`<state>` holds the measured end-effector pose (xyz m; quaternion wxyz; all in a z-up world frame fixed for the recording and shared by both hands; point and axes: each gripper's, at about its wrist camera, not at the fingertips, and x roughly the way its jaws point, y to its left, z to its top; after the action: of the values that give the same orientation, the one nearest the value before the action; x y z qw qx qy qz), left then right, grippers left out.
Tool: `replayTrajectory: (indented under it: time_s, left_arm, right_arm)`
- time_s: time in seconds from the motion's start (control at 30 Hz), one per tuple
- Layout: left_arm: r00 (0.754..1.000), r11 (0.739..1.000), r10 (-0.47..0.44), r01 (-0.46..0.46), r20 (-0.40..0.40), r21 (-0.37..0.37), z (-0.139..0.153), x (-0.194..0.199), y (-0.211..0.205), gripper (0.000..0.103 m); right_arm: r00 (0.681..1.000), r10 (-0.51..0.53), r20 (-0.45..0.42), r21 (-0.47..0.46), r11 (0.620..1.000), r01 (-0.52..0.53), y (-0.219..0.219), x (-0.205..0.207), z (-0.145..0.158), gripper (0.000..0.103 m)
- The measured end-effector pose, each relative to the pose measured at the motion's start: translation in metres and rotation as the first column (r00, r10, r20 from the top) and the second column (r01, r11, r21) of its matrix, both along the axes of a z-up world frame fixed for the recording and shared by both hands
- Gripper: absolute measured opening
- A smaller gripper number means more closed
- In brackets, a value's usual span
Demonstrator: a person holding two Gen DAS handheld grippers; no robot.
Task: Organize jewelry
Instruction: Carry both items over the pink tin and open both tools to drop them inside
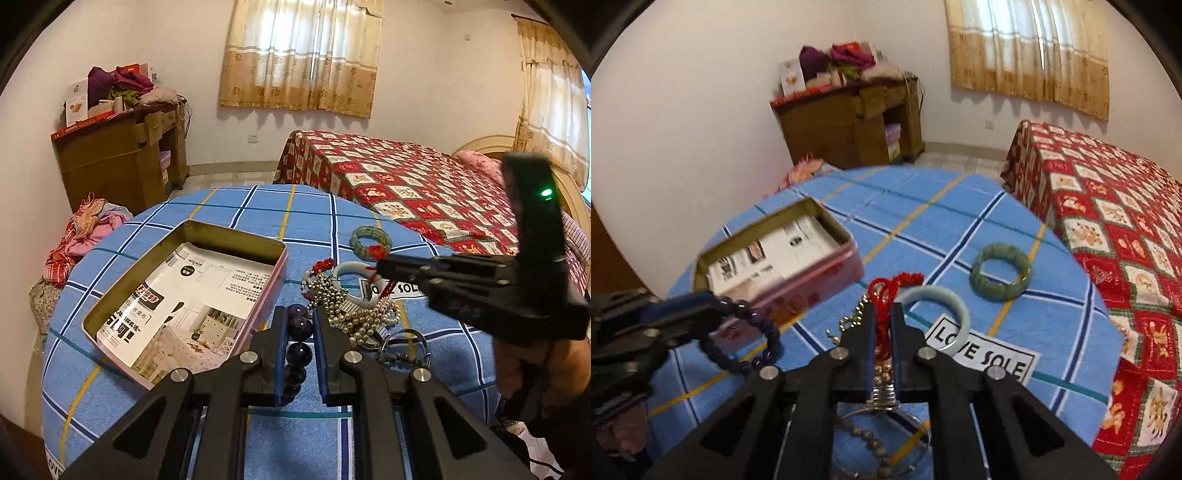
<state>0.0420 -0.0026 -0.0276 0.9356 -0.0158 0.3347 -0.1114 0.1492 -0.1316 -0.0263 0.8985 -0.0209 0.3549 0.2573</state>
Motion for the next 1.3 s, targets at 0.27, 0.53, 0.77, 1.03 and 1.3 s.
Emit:
replayTrajectory:
  time_s: [0.27, 0.53, 0.77, 1.03, 1.3]
  left_arm:
    - [1.0, 1.0, 0.008, -0.007, 0.01, -0.012, 0.006, -0.003, 0.004, 0.013]
    - [0.999, 1.0, 0.011, -0.011, 0.047, -0.014, 0.021, -0.009, 0.009, 0.013]
    - [0.997, 1.0, 0.025, -0.025, 0.078, -0.013, 0.036, -0.01, 0.019, 0.013]
    - [0.993, 0.999, 0.042, -0.041, 0.115, -0.006, 0.054, -0.008, 0.031, 0.013]
    - [0.986, 0.996, 0.081, -0.083, 0.145, 0.01, 0.067, 0.0, 0.053, 0.013]
  right_arm:
    - [0.999, -0.009, 0.053, 0.056, 0.998, 0.006, -0.011, -0.012, 0.026, 0.009]
    - [0.993, 0.011, 0.119, 0.064, 0.998, -0.019, -0.013, -0.022, 0.055, 0.009]
    - [0.987, 0.027, 0.161, 0.063, 0.997, -0.038, -0.011, -0.025, 0.071, 0.009]
    - [0.976, 0.057, 0.209, 0.063, 0.995, -0.072, -0.002, -0.026, 0.092, 0.009]
    - [0.972, 0.097, 0.216, 0.058, 0.992, -0.112, 0.016, -0.02, 0.095, 0.009]
